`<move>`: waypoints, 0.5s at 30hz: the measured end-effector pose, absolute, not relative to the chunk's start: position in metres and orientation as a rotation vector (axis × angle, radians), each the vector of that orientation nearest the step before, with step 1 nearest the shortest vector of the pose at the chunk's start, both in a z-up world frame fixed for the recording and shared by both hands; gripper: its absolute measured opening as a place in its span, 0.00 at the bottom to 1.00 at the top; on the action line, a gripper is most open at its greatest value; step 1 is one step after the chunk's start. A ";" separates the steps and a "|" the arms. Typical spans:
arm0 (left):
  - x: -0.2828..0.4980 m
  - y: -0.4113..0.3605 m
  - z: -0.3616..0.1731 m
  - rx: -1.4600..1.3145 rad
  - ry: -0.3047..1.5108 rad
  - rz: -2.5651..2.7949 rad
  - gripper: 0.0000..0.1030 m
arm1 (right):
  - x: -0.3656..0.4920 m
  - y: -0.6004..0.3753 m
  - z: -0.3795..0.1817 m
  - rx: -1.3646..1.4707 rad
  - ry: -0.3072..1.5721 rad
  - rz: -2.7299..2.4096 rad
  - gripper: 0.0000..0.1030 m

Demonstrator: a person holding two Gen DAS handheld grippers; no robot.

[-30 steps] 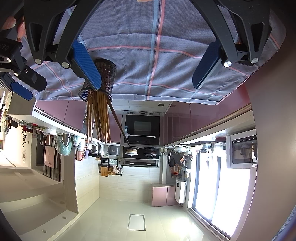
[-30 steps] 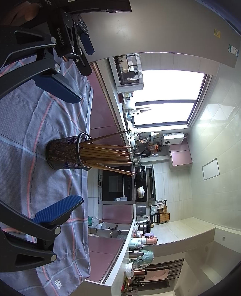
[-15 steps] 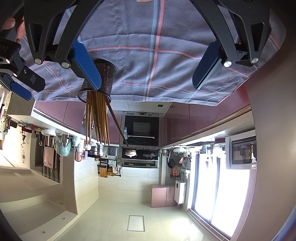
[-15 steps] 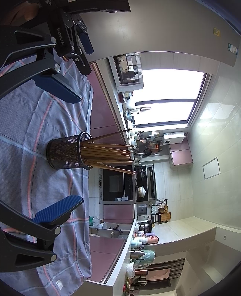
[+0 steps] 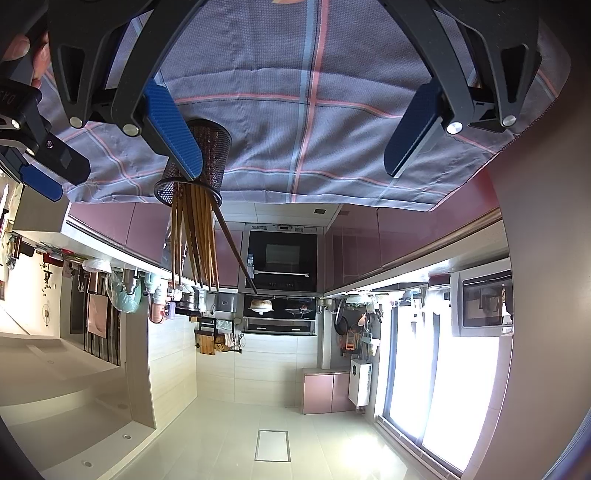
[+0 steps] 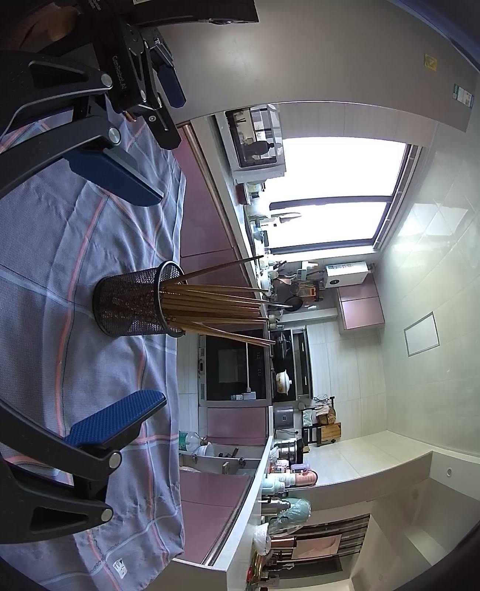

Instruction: Organize utensils

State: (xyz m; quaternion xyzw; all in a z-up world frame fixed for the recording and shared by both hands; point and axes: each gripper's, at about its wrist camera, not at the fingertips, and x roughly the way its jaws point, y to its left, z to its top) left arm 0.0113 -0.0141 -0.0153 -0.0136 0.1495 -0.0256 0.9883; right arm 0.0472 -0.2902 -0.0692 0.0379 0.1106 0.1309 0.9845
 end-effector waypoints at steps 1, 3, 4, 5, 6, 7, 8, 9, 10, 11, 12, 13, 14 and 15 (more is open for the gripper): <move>0.011 -0.014 -0.015 -0.029 0.300 -0.052 0.94 | 0.047 -0.290 -0.069 0.076 0.222 0.262 0.93; 0.011 -0.014 -0.015 -0.027 0.300 -0.051 0.94 | 0.048 -0.290 -0.069 0.078 0.223 0.264 0.93; 0.011 -0.014 -0.015 -0.028 0.301 -0.051 0.94 | 0.048 -0.289 -0.070 0.076 0.224 0.262 0.93; 0.011 -0.014 -0.015 -0.028 0.300 -0.051 0.94 | 0.048 -0.289 -0.070 0.077 0.224 0.263 0.93; 0.011 -0.015 -0.015 -0.028 0.300 -0.050 0.94 | 0.048 -0.289 -0.070 0.078 0.225 0.264 0.93; 0.011 -0.014 -0.015 -0.027 0.300 -0.049 0.94 | 0.048 -0.289 -0.070 0.078 0.226 0.263 0.93; 0.012 -0.014 -0.015 -0.028 0.300 -0.050 0.94 | 0.048 -0.288 -0.070 0.078 0.225 0.262 0.93; 0.012 -0.014 -0.015 -0.028 0.300 -0.050 0.94 | 0.048 -0.289 -0.070 0.078 0.224 0.264 0.93; 0.012 -0.014 -0.015 -0.026 0.301 -0.050 0.94 | 0.048 -0.289 -0.070 0.078 0.225 0.263 0.93; 0.012 -0.014 -0.015 -0.026 0.300 -0.050 0.94 | 0.048 -0.288 -0.070 0.078 0.223 0.262 0.93; 0.011 -0.014 -0.015 -0.025 0.301 -0.051 0.94 | 0.048 -0.289 -0.069 0.079 0.224 0.262 0.93; 0.012 -0.014 -0.015 -0.025 0.301 -0.050 0.94 | 0.048 -0.290 -0.069 0.080 0.225 0.263 0.93; 0.012 -0.014 -0.015 -0.027 0.302 -0.051 0.94 | 0.048 -0.289 -0.070 0.080 0.225 0.262 0.93; 0.012 -0.014 -0.015 -0.027 0.302 -0.051 0.94 | 0.048 -0.289 -0.070 0.079 0.224 0.262 0.93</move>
